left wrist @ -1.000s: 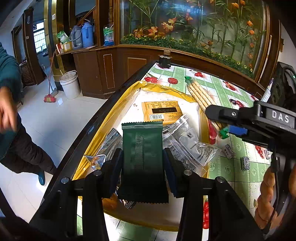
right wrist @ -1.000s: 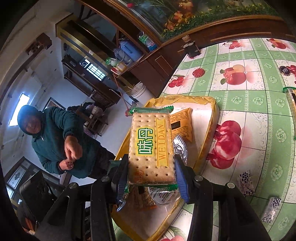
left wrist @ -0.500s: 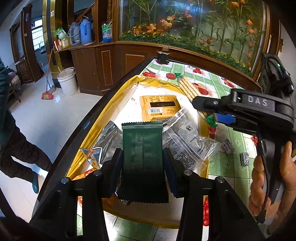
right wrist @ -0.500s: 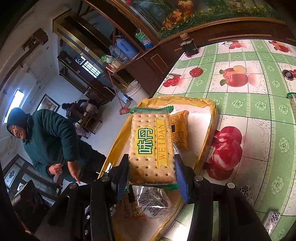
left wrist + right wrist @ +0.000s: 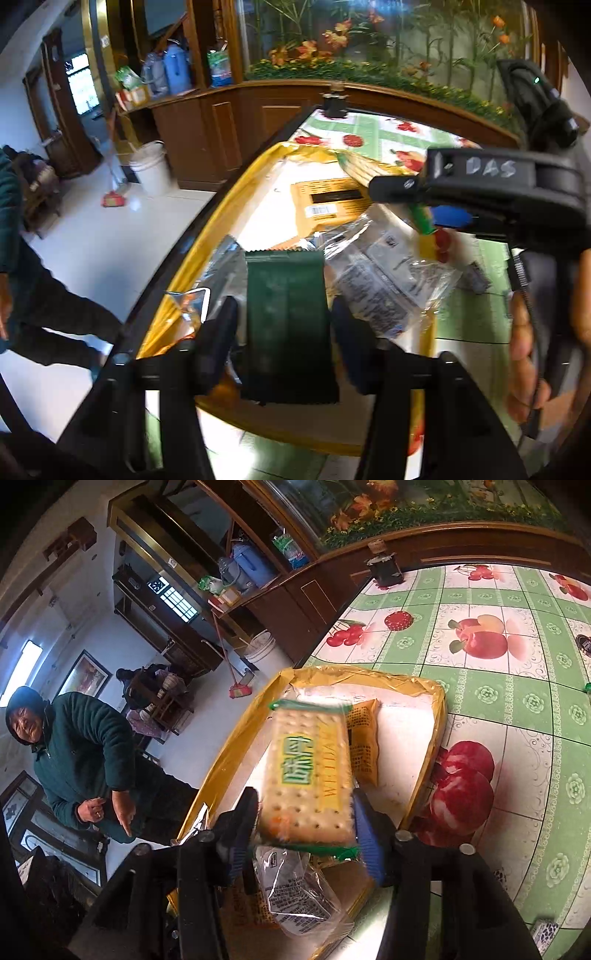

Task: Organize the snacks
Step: 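Lower both packs into the tray and open both tools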

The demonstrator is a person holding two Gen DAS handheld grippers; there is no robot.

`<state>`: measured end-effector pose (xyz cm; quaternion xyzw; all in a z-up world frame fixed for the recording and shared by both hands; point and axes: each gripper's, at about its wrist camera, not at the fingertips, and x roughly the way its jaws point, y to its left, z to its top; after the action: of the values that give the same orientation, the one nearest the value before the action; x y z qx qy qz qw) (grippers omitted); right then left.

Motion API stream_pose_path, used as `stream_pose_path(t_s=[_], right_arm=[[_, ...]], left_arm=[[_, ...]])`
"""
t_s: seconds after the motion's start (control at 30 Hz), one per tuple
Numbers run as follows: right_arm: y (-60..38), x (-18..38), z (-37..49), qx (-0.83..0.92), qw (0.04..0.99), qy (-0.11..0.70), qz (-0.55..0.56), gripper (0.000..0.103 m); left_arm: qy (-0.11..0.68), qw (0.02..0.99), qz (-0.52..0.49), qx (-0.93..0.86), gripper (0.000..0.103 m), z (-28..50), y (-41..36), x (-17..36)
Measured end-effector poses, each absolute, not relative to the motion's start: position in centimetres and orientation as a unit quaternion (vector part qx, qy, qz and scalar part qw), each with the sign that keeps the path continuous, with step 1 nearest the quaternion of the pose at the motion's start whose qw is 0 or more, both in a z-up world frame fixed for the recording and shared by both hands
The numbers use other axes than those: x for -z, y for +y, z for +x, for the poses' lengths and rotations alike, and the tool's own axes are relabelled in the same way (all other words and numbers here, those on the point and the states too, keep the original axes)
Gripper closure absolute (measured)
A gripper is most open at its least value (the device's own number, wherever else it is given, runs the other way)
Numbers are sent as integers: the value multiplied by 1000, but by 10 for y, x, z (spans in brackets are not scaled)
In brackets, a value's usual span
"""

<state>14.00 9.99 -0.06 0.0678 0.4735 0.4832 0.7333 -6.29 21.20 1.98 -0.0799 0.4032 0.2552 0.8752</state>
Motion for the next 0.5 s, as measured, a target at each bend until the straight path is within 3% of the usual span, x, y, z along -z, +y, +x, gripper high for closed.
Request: stream_pose_path(t_s=[0.03, 0.13, 0.5], right_arm=[[97, 0, 140, -480, 735, 474, 70, 34], [87, -4, 139, -479, 738, 468, 81, 32], [50, -15, 130, -478, 742, 460, 96, 32]], left_arm=[[402, 876, -84, -253, 42, -64, 213, -20], [408, 872, -105, -248, 42, -67, 217, -20], [400, 877, -120, -239, 42, -76, 209, -30]])
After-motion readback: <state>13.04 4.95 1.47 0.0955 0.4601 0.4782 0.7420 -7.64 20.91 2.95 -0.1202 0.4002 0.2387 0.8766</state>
